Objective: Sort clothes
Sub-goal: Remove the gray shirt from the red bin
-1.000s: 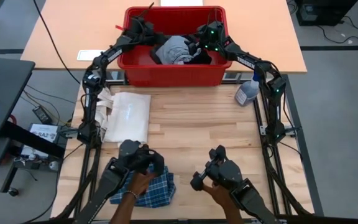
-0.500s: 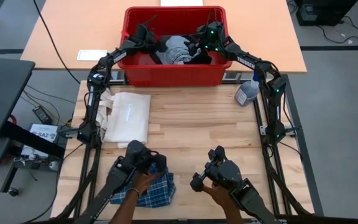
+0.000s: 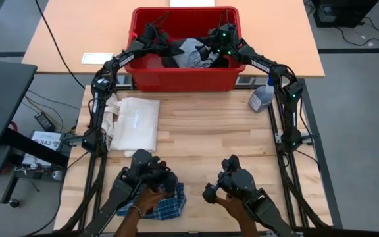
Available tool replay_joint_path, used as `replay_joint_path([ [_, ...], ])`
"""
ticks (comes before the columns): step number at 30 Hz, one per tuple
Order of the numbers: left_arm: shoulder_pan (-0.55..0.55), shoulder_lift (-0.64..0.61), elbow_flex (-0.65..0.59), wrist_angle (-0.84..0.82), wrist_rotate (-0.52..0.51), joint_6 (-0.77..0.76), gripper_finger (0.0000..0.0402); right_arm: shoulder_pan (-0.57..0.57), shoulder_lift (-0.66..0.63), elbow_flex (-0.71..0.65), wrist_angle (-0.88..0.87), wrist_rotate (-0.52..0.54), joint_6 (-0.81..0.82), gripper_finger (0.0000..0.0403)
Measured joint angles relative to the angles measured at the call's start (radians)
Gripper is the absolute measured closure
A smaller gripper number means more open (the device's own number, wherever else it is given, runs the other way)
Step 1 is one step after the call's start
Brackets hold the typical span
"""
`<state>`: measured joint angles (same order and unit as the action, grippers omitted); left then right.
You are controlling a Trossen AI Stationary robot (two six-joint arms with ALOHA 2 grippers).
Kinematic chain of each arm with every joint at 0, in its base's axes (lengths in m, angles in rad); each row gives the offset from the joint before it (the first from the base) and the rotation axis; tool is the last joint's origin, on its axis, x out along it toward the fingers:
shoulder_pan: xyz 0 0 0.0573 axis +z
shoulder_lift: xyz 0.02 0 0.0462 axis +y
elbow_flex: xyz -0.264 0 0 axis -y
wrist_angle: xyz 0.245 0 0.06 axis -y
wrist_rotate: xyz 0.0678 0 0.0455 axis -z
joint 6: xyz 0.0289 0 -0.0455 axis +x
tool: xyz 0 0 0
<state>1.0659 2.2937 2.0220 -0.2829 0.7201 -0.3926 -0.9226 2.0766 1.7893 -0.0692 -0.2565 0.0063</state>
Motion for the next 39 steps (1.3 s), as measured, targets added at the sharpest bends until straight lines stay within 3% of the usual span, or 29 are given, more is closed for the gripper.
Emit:
replay_joint_path([
  [6, -0.007, -0.029, 0.001, 0.003, 0.169, -0.078, 0.0111, -0.012, 0.0, 0.0, -0.004, -0.005, 0.0, 0.0054],
  [12, -0.032, -0.002, 0.001, -0.067, -0.087, -0.026, 0.0111, -0.015, 0.0, 0.0, -0.003, -0.007, 0.003, 0.0054],
  [23, -0.011, -0.027, 0.001, -0.065, -0.08, -0.004, 0.0111, -0.004, 0.0, 0.0, -0.003, -0.01, 0.019, 0.0054],
  [34, 0.048, -0.041, 0.001, -0.225, -0.258, 0.087, 0.0112, -0.001, 0.0, 0.0, -0.003, -0.006, 0.023, 0.0054],
  [39, 0.037, -0.037, 0.0, -0.288, -0.274, 0.136, 0.0112, 0.0, 0.0, 0.0, -0.003, -0.003, 0.024, 0.0054],
])
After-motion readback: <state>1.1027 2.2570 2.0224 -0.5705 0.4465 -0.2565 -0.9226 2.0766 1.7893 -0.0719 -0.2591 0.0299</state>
